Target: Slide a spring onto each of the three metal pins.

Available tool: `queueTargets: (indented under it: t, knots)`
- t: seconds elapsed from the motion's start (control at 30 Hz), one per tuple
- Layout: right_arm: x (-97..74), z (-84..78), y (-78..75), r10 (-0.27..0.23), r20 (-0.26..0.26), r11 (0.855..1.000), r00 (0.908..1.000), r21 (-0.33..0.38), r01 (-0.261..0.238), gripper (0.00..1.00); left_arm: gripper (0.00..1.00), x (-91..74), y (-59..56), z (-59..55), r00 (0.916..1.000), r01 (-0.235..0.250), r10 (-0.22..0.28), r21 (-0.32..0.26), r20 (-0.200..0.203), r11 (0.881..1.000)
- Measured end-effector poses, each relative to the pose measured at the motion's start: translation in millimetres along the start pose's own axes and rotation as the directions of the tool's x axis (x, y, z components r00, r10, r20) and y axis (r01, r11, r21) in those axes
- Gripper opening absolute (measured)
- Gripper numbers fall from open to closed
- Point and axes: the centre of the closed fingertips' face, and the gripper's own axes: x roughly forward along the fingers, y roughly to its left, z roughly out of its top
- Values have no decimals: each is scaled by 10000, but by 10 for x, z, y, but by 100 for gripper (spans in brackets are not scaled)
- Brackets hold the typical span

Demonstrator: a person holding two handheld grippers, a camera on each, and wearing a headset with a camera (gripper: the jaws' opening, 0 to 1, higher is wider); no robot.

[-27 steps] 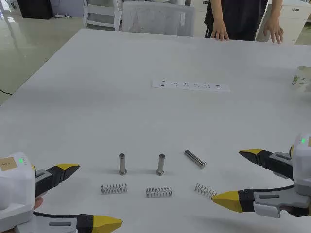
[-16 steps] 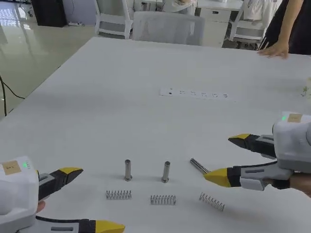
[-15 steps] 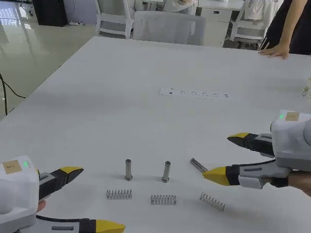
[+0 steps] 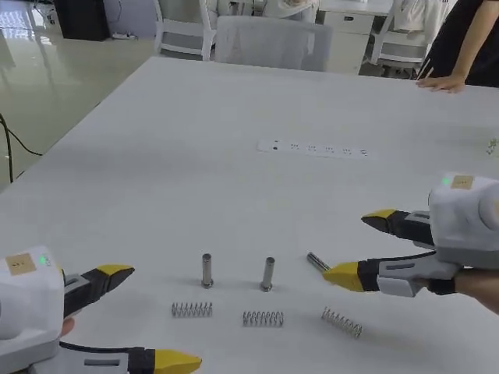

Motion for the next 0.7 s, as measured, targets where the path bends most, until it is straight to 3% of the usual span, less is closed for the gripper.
queueTargets:
  t: [0.7]
  knots:
    - [-138,-195,134,-299,88,9969,9995,736,292,71,94,1,-38,10,9999,113,-113,113,-18,9999]
